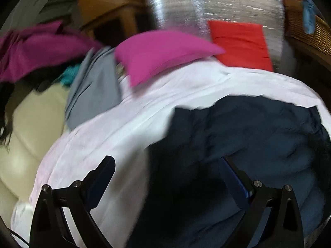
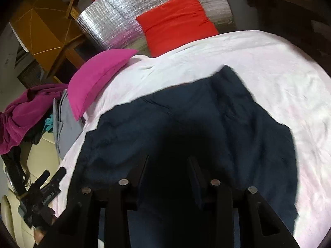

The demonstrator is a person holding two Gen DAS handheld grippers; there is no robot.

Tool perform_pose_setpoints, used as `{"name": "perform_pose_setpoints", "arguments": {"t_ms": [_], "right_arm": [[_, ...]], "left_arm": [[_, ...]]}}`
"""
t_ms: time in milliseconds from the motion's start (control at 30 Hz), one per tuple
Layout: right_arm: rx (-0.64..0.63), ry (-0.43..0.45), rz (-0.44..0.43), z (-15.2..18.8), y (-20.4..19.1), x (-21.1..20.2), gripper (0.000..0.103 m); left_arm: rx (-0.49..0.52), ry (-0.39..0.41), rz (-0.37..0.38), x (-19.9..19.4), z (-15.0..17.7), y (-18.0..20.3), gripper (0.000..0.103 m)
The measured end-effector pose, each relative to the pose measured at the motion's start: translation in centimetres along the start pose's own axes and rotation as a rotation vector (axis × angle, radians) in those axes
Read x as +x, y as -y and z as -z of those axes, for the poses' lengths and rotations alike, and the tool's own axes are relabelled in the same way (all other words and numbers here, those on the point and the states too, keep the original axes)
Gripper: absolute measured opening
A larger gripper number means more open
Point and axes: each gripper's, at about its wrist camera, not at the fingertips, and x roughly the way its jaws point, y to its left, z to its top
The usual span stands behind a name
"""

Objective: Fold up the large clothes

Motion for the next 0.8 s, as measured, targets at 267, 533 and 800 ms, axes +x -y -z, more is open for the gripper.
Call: {"name": "perform_pose_setpoints", "arguments": {"t_ms": [267,533,800], "right_arm": [[0.123,0.003,0.063,4.3,5.5,-2.5,0.041],[0.077,-0.003,0.078,5.5,5.0,-2.6,0.042],[0.003,-0.015,0.065,7.7,3.7,-3.0,0.042]], "left_arm": [[-0.196,-0.16,-0.008,1.5,4.3,-6.0,0.1],[-0.133,-0.254,-0.02,3.1,6.2,-4.9,0.101],[-0.113,-0.126,0.023,-1.1,7.8,-4.4,0.101]]}}
